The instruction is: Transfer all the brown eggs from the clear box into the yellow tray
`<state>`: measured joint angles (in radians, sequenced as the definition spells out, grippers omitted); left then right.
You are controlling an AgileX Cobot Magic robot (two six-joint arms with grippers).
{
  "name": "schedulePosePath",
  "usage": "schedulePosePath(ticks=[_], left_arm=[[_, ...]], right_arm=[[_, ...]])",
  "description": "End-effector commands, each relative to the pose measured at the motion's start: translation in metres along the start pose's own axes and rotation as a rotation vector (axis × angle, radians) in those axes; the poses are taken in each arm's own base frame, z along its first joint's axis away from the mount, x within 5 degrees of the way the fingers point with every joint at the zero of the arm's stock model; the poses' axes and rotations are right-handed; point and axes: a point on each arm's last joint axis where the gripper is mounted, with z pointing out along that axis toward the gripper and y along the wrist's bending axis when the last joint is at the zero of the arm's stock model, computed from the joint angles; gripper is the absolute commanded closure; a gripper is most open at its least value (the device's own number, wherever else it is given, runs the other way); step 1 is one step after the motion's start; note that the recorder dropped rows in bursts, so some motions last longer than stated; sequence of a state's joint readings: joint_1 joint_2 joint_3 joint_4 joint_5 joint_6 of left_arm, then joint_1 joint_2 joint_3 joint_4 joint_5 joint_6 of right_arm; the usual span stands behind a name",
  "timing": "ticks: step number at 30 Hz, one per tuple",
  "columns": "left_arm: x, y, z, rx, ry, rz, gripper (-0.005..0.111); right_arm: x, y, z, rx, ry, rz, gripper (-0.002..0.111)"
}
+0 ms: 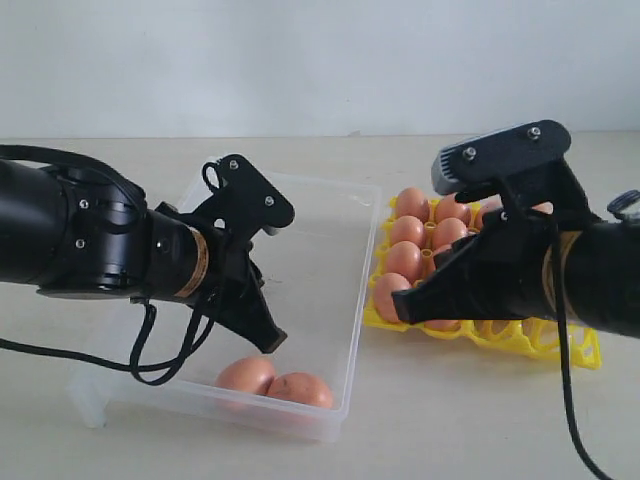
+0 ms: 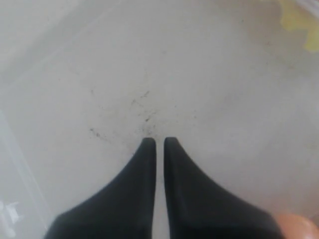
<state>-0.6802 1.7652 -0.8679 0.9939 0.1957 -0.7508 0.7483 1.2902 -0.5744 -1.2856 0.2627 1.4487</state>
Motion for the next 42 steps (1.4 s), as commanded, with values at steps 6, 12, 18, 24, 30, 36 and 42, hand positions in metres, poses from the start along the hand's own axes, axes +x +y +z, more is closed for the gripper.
schedulePosePath(ticks=[6, 12, 18, 24, 30, 36, 42], left_arm=[[0.008, 0.001, -0.006, -0.011, 0.025, -0.028, 0.103], [0.009, 0.001, -0.006, -0.02, 0.034, -0.003, 0.103], [0.009, 0.001, -0.006, -0.02, 0.034, -0.002, 0.103], [0.009, 0.002, -0.006, -0.021, 0.032, 0.005, 0.103], [0.009, 0.002, -0.006, -0.021, 0.032, 0.01, 0.103], [0.009, 0.002, -0.006, -0.021, 0.032, 0.013, 0.103], [0.019, 0.009, -0.007, -0.107, 0.149, 0.01, 0.103]], right_arm=[[0.005, -0.039, 0.041, -0.143, 0.058, 0.208, 0.108], [0.016, -0.034, 0.059, -0.255, 0.118, 0.153, 0.108], [0.023, -0.032, 0.065, -0.264, 0.158, 0.105, 0.108], [0.037, -0.034, 0.078, -0.238, 0.227, 0.081, 0.108], [0.047, -0.041, 0.087, -0.16, 0.281, 0.032, 0.108], [0.043, -0.028, 0.084, -0.315, 0.24, 0.04, 0.108], [0.012, -0.017, 0.047, -0.45, 0.075, -0.017, 0.108]])
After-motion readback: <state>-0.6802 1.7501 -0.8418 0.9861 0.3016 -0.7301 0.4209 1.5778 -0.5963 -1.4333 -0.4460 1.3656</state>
